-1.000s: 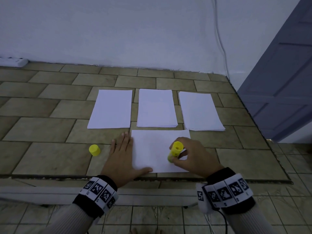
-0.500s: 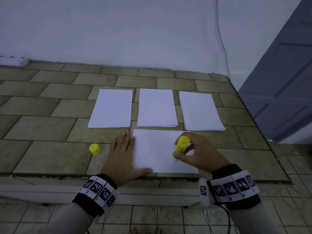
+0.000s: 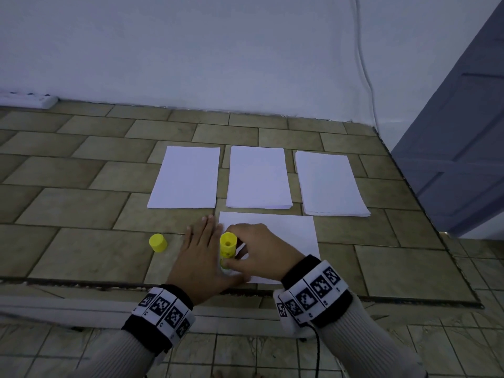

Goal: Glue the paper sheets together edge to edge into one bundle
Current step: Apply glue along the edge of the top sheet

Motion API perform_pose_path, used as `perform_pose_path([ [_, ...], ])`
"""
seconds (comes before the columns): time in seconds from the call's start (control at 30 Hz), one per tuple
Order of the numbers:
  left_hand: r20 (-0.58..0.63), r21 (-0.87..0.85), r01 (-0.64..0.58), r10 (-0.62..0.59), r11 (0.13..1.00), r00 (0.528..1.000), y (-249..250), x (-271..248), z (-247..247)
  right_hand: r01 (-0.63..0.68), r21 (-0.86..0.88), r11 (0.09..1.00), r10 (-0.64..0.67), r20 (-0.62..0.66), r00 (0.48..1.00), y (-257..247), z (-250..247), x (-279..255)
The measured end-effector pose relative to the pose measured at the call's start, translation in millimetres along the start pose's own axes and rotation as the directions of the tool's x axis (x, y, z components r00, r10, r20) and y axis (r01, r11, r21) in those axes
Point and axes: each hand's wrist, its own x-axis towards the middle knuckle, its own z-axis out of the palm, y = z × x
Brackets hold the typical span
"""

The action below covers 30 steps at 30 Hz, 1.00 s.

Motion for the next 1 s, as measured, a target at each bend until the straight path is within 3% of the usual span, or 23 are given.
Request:
perform_pose_path([
  [0.23, -0.021, -0.007, 0.022, -0.022, 1.0, 1.0, 0.9, -0.9, -1.1, -0.027, -0.056, 0.998, 0.026, -0.018, 0.999, 8.6, -20.0, 28.3],
  [0.37, -0.044, -0.013, 0.022, -0.023, 1.0, 0.999, 0.2, -2.0, 0.5, -0.107, -0.133, 0.985, 0.096, -0.09, 0.991, 20.1, -28.7, 49.0],
  [0.5, -0.036, 0.002, 0.024, -0.024, 1.0, 0.999, 0.3, -1.5, 0.6, -0.182, -0.105, 0.978, 0.168, -0.13, 0.977, 28.8, -32.6, 54.3],
  [0.73, -0.029, 0.004, 0.034, -0.034, 0.999, 0.999, 1.6, -3.0, -2.1, -0.177, 0.082, 0.981, 0.186, -0.125, 0.975, 31.8, -33.9, 5.0],
  [1.0, -0.013, 0.01, 0.033, -0.033, 0.999, 0.999, 1.8, -2.5, -2.7, -0.159, 0.164, 0.973, 0.172, -0.065, 0.983, 27.0, -31.2, -53.3],
])
